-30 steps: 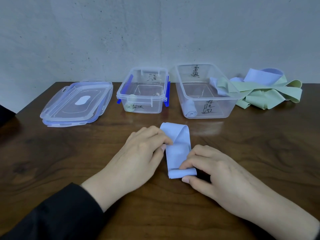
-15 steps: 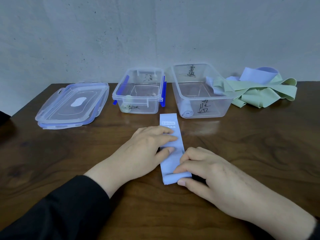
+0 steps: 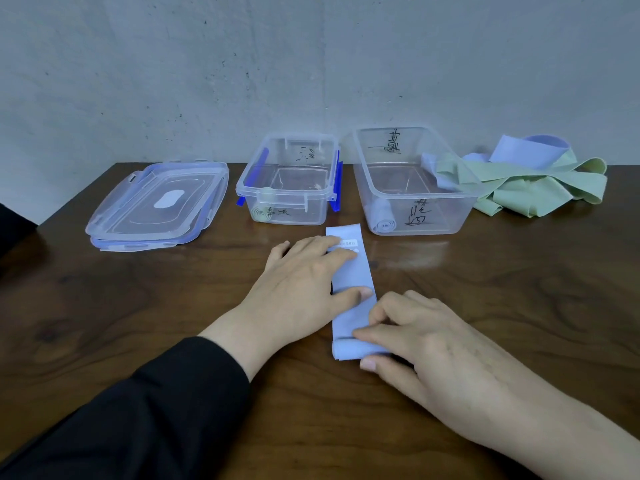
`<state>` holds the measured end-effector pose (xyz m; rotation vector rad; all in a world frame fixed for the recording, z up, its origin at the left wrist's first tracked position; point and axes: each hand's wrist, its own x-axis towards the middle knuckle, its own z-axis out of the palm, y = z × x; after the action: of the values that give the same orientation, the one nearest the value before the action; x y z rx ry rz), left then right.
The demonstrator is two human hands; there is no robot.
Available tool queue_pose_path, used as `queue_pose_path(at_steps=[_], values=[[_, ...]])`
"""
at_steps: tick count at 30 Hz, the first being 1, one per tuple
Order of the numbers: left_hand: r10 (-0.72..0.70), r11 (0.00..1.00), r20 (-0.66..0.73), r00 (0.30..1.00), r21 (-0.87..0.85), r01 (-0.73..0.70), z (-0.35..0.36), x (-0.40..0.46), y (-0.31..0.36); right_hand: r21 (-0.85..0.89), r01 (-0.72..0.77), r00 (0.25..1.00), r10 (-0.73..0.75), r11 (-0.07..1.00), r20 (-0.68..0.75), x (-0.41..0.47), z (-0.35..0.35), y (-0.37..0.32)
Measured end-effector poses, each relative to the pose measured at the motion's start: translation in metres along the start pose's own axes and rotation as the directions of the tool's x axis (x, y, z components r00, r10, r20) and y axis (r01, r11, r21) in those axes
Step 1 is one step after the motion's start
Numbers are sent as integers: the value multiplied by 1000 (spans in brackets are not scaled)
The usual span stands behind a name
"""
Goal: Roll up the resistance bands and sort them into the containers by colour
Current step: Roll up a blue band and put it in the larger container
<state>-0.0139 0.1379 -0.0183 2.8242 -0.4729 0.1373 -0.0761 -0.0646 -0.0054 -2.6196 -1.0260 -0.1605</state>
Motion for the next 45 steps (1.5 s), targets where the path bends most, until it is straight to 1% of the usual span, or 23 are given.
queue_pose_path(at_steps=[2, 6, 10, 12, 18, 20, 22, 24, 29, 30, 32, 34, 36, 38, 39, 41, 45], values=[[1, 1000, 5, 1000, -2, -1, 0, -1, -1, -7, -2, 1000, 2, 1000, 15, 0, 0, 0], [-1, 1000, -17, 1000, 8, 2, -1, 0, -2, 82, -48, 999, 48, 995, -2, 2, -1, 1], [27, 999, -100, 995, 31, -24, -3, 1, -5, 58, -24, 998, 20, 998, 67, 1, -4, -1], [52, 998, -116, 992, 45, -47, -4, 1, -6, 60, -27, 997, 23, 998, 70, 0, -4, -1], [164, 986, -76, 983, 16, -164, -1, 5, -6, 137, -38, 998, 32, 990, 45, 2, -3, 1], [150, 989, -58, 987, 15, -150, -1, 6, -7, 136, -36, 999, 33, 990, 23, 2, -3, 1], [101, 995, -28, 995, -1, -101, 1, 7, -9, 139, -30, 999, 33, 990, -15, 1, -3, 2], [76, 997, -17, 997, -22, -77, 2, 7, -10, 121, -33, 999, 34, 992, -4, 1, -3, 3], [90, 995, -22, 996, -35, -90, 1, 7, -10, 91, -50, 998, 52, 995, -19, 5, 5, 10], [96, 994, -32, 995, -41, -97, 1, 8, -10, 98, -42, 999, 44, 994, -16, 7, 5, 11], [101, 990, -97, 990, -94, -110, -2, 7, -9, 134, -37, 999, 38, 990, -1, 8, 3, 12], [97, 976, -201, 975, -173, -133, -8, 5, -7, 163, -43, 999, 42, 986, 8, 10, 1, 14], [100, 964, -293, 951, -208, -166, -17, -2, -3, 162, -46, 999, 49, 986, -19, 10, 0, 15], [122, 958, -323, 938, -211, -197, -26, -12, 3, 163, -63, 997, 71, 985, -39, 10, 1, 15], [145, 954, -312, 939, -208, -216, -29, -19, 7, 172, -70, 996, 77, 983, -37, 10, 1, 16], [200, 950, -246, 949, -188, -249, -32, -35, 12, 189, -72, 997, 78, 979, -28, 12, 1, 16], [256, 965, -79, 963, -31, -259, -29, -52, 10, 193, -66, 997, 72, 979, -29, 18, 2, 18]])
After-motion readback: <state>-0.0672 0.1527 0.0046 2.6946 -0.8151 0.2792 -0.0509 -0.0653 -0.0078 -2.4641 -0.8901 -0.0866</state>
